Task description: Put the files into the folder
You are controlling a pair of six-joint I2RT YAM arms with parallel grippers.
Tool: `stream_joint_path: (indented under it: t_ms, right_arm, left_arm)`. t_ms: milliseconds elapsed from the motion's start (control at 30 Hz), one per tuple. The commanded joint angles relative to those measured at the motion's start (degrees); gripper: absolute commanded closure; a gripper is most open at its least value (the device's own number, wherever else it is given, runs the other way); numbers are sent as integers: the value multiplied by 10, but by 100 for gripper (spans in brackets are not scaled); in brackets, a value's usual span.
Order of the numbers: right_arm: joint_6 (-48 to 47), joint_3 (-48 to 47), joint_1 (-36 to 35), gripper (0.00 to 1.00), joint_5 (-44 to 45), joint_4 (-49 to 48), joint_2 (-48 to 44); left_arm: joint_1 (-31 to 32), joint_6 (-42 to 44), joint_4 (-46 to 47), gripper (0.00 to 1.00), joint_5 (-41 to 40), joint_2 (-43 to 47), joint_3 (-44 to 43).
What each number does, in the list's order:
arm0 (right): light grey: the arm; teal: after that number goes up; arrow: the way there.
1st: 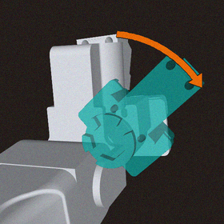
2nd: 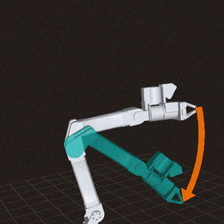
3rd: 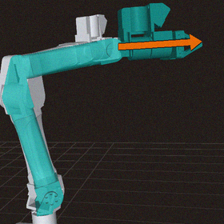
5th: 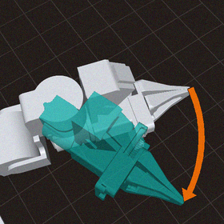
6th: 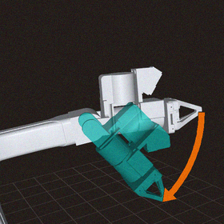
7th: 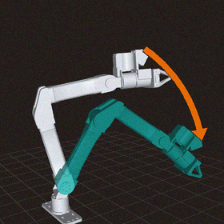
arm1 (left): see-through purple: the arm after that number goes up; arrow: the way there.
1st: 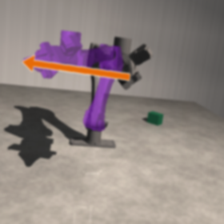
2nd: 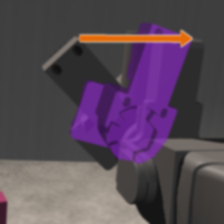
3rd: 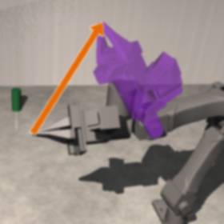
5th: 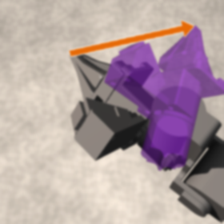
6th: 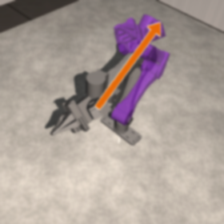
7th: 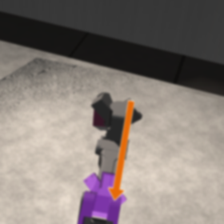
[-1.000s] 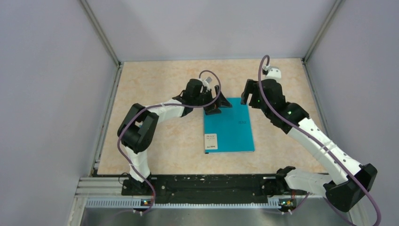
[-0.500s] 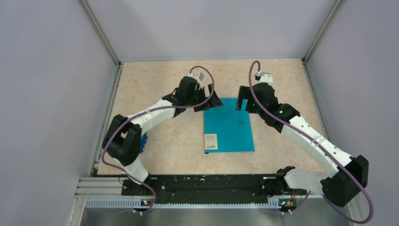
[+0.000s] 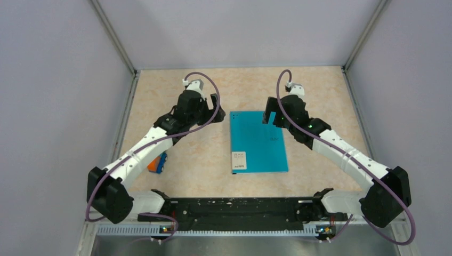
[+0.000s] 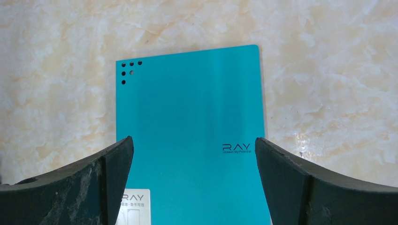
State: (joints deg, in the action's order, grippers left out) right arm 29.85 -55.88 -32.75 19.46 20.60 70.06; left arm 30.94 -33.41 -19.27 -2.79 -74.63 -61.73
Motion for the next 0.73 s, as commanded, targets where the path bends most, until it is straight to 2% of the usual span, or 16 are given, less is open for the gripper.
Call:
stream_joint_path:
  t_ms: [0, 200, 700]
  right_arm:
    - [6, 1, 7, 1, -6, -53, 1]
    - [-1, 4, 7, 1, -12, -55, 0]
    - [-7, 12, 7, 1, -7, -56, -15]
  left_arm:
    - [-1, 52, -31, 2, -75, 52, 12]
    - [0, 58, -46, 2, -104, 62, 15]
    - [0, 52, -48, 2, -98, 56, 14]
